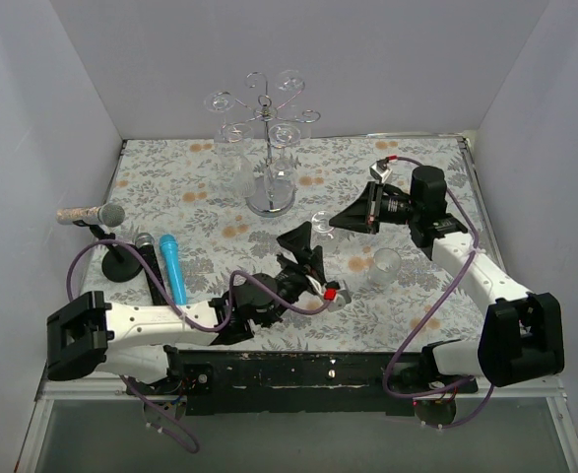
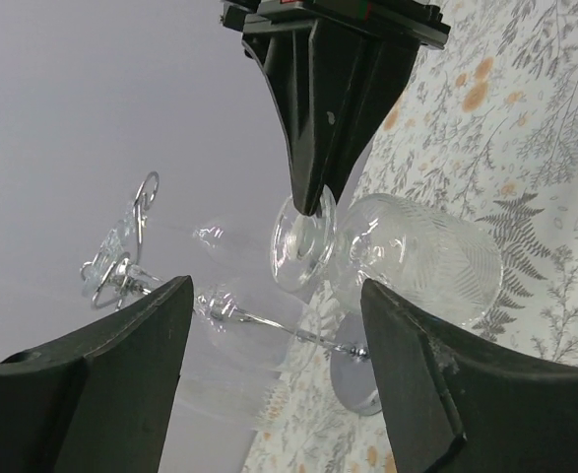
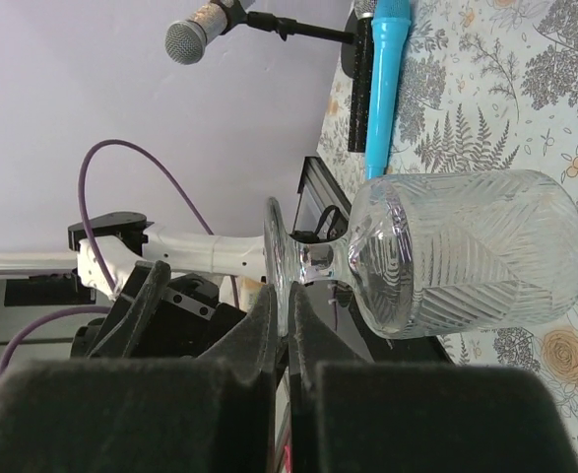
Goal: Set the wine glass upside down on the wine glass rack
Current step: Turn the wine glass upside down at the wine rack.
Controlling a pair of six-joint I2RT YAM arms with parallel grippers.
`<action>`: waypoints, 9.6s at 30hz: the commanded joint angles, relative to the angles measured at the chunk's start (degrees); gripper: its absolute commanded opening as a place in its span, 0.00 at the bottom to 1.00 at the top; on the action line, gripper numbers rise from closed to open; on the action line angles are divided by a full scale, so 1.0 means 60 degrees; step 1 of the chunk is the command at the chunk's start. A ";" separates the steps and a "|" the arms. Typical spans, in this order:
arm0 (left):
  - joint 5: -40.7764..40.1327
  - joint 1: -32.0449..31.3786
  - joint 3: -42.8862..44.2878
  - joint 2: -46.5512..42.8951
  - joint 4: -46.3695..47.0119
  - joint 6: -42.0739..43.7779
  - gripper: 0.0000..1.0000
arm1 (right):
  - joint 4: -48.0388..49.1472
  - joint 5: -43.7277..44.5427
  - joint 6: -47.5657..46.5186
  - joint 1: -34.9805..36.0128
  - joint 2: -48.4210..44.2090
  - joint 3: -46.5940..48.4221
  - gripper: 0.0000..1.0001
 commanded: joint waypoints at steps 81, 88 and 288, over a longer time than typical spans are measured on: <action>-0.2838 0.0578 0.1552 -0.5778 -0.7145 -1.4495 0.98 | 0.1134 0.2672 0.4094 -0.0428 0.6312 0.9612 0.01; -0.2823 0.0578 0.1581 -0.5690 -0.7131 -1.4495 0.98 | 0.1207 0.2658 0.4196 -0.0311 0.6429 0.9641 0.01; -0.2706 0.0578 0.1332 -0.5500 -0.7248 -1.5007 0.98 | -0.0022 0.4122 0.2249 -0.0428 0.6371 1.0051 0.38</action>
